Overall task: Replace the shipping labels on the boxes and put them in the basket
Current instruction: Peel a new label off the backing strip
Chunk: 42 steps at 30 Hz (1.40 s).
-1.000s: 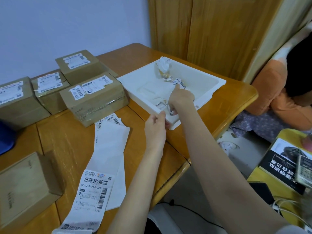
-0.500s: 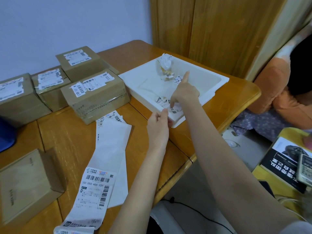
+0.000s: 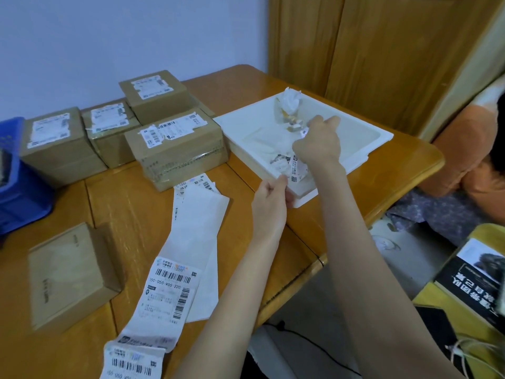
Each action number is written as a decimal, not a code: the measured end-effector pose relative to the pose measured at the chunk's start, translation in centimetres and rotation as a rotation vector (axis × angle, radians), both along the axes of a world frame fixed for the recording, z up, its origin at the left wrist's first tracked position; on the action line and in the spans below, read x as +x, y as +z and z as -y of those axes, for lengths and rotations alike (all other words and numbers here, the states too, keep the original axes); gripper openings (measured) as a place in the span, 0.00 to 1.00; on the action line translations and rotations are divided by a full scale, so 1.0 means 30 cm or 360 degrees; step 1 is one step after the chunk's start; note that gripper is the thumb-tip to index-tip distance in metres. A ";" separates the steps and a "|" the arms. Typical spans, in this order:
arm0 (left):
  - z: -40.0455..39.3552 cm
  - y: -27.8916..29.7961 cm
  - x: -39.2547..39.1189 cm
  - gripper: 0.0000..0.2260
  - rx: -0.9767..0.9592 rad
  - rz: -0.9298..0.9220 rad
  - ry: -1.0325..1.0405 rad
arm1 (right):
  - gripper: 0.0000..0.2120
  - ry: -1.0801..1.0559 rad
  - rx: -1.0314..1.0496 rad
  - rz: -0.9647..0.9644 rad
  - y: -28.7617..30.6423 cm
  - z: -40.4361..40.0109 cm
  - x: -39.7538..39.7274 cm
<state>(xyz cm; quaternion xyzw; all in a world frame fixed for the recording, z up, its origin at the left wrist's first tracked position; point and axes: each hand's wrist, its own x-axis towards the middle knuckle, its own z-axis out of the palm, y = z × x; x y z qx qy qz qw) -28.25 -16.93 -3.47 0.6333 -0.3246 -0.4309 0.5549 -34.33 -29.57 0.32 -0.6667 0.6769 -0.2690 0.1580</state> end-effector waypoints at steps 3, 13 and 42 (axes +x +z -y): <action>-0.017 0.004 0.003 0.12 0.0000 0.0010 0.0010 | 0.19 0.0214 -0.0121 0.0239 0.042 -0.052 0.038; -0.185 0.093 0.331 0.05 0.0148 0.1325 0.0302 | 0.01 0.0996 0.0186 0.0778 0.099 -0.349 0.308; -0.344 0.033 0.635 0.06 0.0187 0.0097 0.0529 | 0.16 0.1137 0.0119 0.0922 -0.175 -0.643 0.438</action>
